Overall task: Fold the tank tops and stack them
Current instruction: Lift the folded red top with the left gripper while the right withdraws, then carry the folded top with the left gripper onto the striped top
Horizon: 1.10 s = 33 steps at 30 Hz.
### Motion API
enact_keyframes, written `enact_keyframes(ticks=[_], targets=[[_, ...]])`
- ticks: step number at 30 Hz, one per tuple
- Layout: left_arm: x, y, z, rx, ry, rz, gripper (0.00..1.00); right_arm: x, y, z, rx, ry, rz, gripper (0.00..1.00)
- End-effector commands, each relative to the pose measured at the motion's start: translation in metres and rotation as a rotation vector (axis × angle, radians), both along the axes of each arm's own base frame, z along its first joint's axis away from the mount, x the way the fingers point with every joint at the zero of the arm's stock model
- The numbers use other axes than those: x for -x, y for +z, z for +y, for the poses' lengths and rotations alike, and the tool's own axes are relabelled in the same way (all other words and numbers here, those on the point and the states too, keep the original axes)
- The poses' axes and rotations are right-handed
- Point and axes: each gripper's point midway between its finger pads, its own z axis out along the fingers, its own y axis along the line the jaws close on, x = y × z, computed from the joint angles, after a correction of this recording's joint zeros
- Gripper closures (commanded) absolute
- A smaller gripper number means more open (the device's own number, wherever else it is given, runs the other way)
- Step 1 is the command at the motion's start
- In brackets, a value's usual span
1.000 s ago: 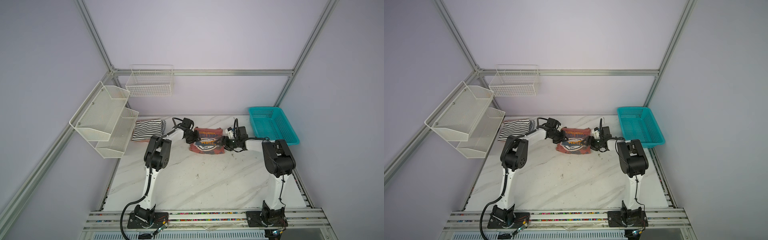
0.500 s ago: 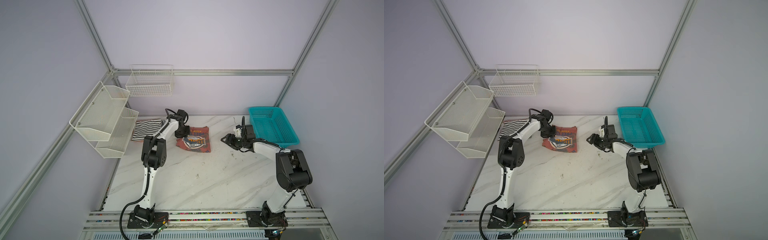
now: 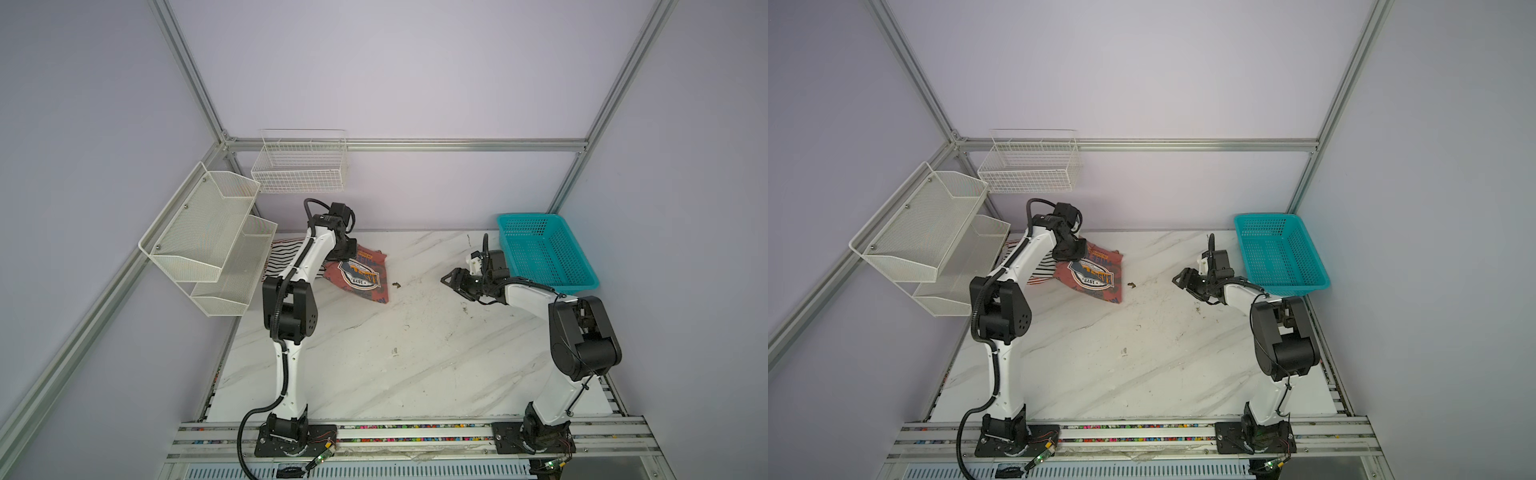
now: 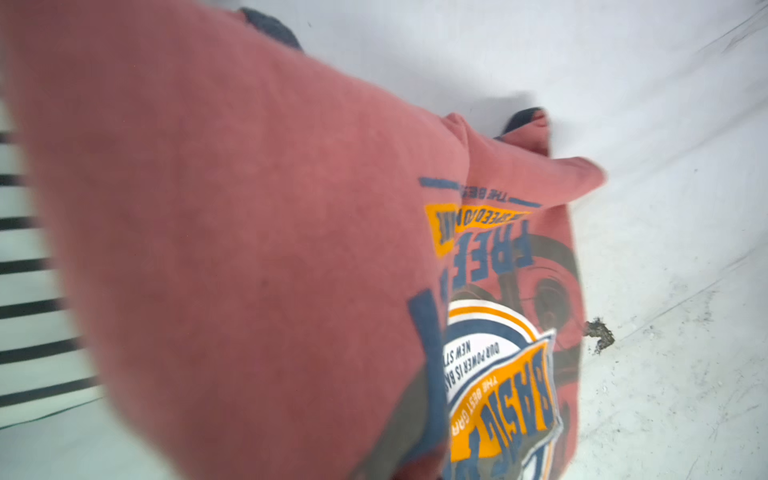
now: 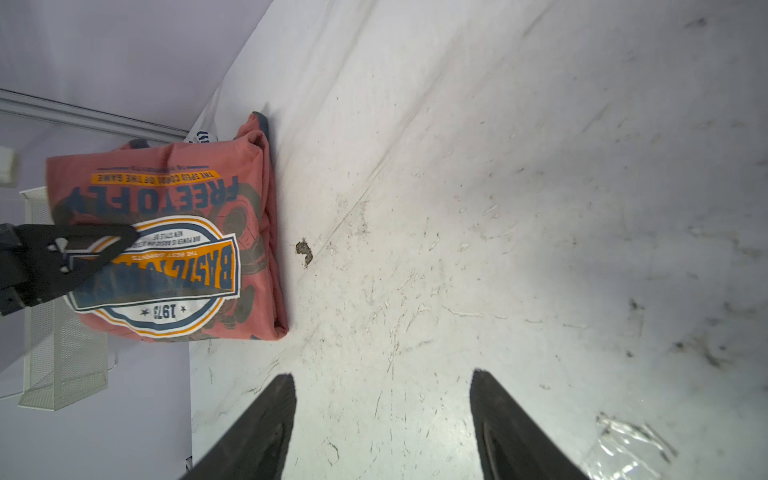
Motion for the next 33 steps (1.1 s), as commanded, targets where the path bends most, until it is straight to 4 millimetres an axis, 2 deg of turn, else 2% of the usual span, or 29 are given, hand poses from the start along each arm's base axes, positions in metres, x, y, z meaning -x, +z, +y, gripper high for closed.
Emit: enact_keyframes(ticks=[1,9,17,23,33], targets=[[-0.010,0.076,0.015,-0.039,-0.013,-0.178,1.00,-0.004,0.003,0.006,-0.029,0.014,-0.017,0.30],[-0.005,0.103,0.037,-0.069,0.016,-0.231,1.00,-0.005,-0.003,0.009,-0.035,0.026,-0.011,0.31],[-0.006,0.122,0.057,-0.099,0.040,-0.275,1.00,-0.005,-0.009,0.009,-0.037,0.029,-0.005,0.31],[-0.010,0.128,0.073,-0.109,0.064,-0.290,1.00,-0.002,-0.012,0.010,-0.036,0.033,-0.001,0.31],[-0.001,0.146,0.095,-0.109,0.107,-0.323,1.00,-0.003,-0.016,0.011,-0.038,0.038,0.005,0.31]])
